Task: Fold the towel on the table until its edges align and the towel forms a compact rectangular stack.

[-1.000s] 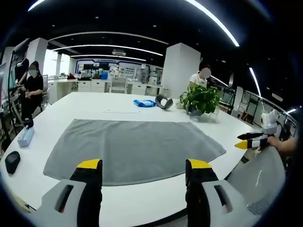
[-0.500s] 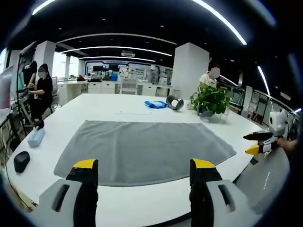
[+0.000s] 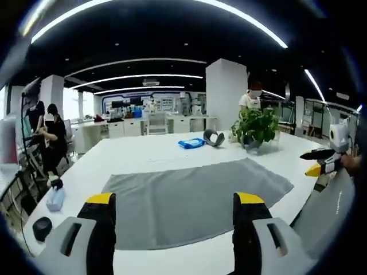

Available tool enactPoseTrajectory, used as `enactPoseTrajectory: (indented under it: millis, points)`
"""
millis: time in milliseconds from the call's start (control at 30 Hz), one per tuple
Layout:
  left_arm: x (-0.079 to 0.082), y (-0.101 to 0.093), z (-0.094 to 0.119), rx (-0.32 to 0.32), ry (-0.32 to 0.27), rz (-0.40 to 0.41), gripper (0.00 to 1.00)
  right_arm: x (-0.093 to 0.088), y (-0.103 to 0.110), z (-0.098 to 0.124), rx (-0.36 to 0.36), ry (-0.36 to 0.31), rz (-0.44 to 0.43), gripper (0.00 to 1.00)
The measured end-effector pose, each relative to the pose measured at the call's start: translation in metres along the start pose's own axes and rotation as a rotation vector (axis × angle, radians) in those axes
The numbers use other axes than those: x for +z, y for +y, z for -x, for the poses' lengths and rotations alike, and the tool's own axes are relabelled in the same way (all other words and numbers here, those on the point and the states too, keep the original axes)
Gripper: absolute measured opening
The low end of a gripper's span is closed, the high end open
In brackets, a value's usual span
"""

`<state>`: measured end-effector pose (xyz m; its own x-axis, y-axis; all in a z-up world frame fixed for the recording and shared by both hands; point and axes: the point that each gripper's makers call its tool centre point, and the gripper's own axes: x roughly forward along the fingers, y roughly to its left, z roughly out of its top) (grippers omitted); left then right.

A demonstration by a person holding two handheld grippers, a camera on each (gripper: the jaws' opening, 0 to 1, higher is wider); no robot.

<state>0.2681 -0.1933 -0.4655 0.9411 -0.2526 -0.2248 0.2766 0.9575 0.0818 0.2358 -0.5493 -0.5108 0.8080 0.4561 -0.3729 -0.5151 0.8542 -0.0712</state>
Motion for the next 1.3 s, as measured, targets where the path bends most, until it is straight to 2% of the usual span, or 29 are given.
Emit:
enactPoseTrajectory:
  millis: [100, 200, 267, 333, 433, 467, 533, 567, 633, 733, 767, 833, 867, 1000, 1067, 1167, 1200, 1233, 1267, 1300]
  points:
    - [0.020, -0.005, -0.011, -0.035, -0.033, -0.038, 0.86, 0.002, -0.023, -0.002, -0.008, -0.003, -0.038, 0.64]
    - [0.032, -0.014, -0.029, -0.077, -0.046, -0.060, 0.84, -0.005, -0.044, -0.005, -0.028, 0.038, -0.061, 0.59]
    - [0.037, -0.024, -0.044, -0.126, -0.043, -0.048, 0.80, -0.012, -0.055, -0.004, -0.048, 0.074, -0.060, 0.55]
    - [0.044, -0.034, -0.056, -0.165, -0.055, -0.068, 0.73, -0.020, -0.067, -0.004, -0.056, 0.104, -0.065, 0.48]
    - [0.052, -0.047, -0.075, -0.202, -0.076, -0.092, 0.70, -0.045, -0.083, -0.005, -0.066, 0.192, -0.081, 0.42]
    - [0.053, -0.051, -0.081, -0.215, -0.076, -0.092, 0.70, -0.058, -0.091, -0.004, -0.077, 0.249, -0.084, 0.39]
    - [0.054, -0.066, -0.095, -0.265, -0.077, -0.096, 0.65, -0.071, -0.095, -0.004, -0.052, 0.293, -0.081, 0.32]
    - [0.054, -0.079, -0.102, -0.306, -0.080, -0.094, 0.64, -0.078, -0.096, -0.003, -0.047, 0.319, -0.097, 0.32]
    - [0.049, -0.094, -0.114, -0.345, -0.067, -0.083, 0.62, -0.089, -0.101, -0.005, -0.048, 0.343, -0.107, 0.33]
    - [0.037, -0.108, -0.127, -0.359, -0.041, -0.085, 0.58, -0.108, -0.102, -0.006, -0.030, 0.411, -0.101, 0.31]
    - [0.035, -0.111, -0.129, -0.358, -0.033, -0.068, 0.57, -0.117, -0.104, -0.005, -0.031, 0.448, -0.100, 0.31]
    - [0.030, -0.121, -0.132, -0.367, -0.027, 0.024, 0.57, -0.125, -0.103, -0.009, -0.020, 0.470, -0.113, 0.31]
    - [0.026, -0.124, -0.134, -0.365, -0.021, 0.056, 0.57, -0.129, -0.103, -0.010, -0.020, 0.480, -0.118, 0.31]
    - [0.006, -0.128, -0.136, -0.348, -0.003, 0.079, 0.57, -0.143, -0.100, -0.015, -0.011, 0.520, -0.151, 0.29]
    - [-0.005, -0.128, -0.133, -0.339, 0.009, 0.096, 0.57, -0.147, -0.096, -0.018, 0.017, 0.551, -0.166, 0.29]
    - [-0.021, -0.131, -0.126, -0.363, 0.023, 0.132, 0.56, -0.153, -0.101, -0.016, 0.063, 0.638, -0.049, 0.23]
    - [-0.023, -0.131, -0.128, -0.363, 0.052, 0.142, 0.57, -0.151, -0.106, -0.017, 0.054, 0.641, -0.016, 0.21]
    - [-0.019, -0.130, -0.130, -0.363, 0.044, 0.143, 0.57, -0.149, -0.105, -0.021, 0.058, 0.629, -0.027, 0.20]
    - [-0.010, -0.130, -0.131, -0.356, -0.004, 0.145, 0.57, -0.148, -0.106, -0.023, 0.058, 0.631, -0.042, 0.21]
    - [-0.010, -0.130, -0.131, -0.355, -0.002, 0.154, 0.57, -0.148, -0.107, -0.024, 0.054, 0.639, -0.067, 0.22]
